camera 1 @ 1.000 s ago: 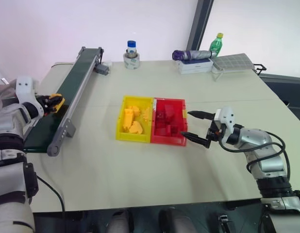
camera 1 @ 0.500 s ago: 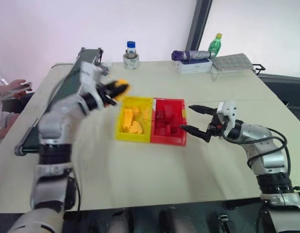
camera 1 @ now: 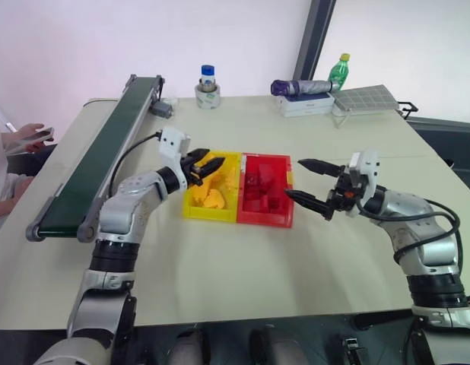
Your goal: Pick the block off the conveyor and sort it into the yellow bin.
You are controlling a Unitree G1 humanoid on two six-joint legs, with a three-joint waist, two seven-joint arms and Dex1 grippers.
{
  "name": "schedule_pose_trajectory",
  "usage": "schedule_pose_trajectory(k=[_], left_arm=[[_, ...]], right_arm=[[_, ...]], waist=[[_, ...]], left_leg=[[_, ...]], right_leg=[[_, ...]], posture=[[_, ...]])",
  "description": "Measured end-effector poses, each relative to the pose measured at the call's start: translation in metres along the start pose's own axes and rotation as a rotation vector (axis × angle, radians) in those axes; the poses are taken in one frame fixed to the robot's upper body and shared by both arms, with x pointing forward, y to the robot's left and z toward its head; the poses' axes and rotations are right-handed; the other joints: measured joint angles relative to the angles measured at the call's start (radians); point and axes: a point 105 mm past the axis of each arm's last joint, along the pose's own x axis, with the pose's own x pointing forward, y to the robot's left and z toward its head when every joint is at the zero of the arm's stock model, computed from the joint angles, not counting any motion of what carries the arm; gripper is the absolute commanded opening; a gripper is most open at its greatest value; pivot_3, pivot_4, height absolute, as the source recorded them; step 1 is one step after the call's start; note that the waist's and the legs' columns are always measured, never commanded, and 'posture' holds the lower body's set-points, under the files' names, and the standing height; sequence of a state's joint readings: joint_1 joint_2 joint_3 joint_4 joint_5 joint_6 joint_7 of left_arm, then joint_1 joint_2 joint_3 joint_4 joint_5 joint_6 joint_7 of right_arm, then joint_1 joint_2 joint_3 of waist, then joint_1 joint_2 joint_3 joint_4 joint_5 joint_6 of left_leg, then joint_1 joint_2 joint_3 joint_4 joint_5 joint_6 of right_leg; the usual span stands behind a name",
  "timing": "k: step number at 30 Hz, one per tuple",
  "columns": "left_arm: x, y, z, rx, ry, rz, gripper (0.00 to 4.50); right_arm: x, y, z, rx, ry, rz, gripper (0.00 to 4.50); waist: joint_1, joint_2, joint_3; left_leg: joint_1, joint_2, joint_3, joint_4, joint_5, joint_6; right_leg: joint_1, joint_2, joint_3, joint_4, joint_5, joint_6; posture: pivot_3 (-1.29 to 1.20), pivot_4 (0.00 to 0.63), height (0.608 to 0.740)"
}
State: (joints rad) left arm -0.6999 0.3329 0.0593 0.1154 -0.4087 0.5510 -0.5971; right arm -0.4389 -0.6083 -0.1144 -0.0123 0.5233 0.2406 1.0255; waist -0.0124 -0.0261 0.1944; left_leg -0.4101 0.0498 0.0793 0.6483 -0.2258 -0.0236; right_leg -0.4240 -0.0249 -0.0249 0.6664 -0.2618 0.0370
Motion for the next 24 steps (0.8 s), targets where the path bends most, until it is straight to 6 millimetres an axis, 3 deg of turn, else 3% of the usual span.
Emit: schedule_pose_trajectory(k=[7,12,18,24], left_arm=[[-0.028,0.023,0.016,0.050,-0.042,0.071,4.46],[-0.072,0.037,0.020,0.108,0.001,0.072,4.46],[-0.117,0.056,0.013,0.145,0.072,0.138,4.46],[-0.147,0.064,0.006,0.181,0.110,0.174,4.46]], right_arm=[[-0.001,0.000,0.000,-0.010,-0.002,-0.005,4.50],[-0.006,0.001,-0.004,-0.005,0.005,-0.010,4.50],[-0.008,0.000,-0.006,-0.009,0.012,0.000,4.50],[-0.009,0.000,-0.007,-0.022,0.021,0.007,4.50]], waist=[[-0.004,0.000,0.000],[-0.003,0.000,0.000],[-0.001,0.000,0.000],[0.001,0.000,0.000]], left_leg=[[0.000,0.001,0.000,-0.001,0.000,0.000],[0.000,0.001,0.001,-0.001,0.000,0.000],[0.000,0.001,0.001,-0.001,0.000,0.000],[0.000,0.001,0.001,-0.001,0.000,0.000]], right_leg=[[0.000,0.001,0.000,0.000,0.000,0.000],[0.000,-0.001,0.000,-0.001,0.000,0.000],[0.000,-0.001,-0.001,-0.001,0.000,-0.001],[-0.001,-0.002,-0.001,-0.001,-0.001,-0.002]], posture=[[0.00,0.150,0.740],[0.00,0.150,0.740],[0.00,0.150,0.740],[0.00,0.150,0.740]])
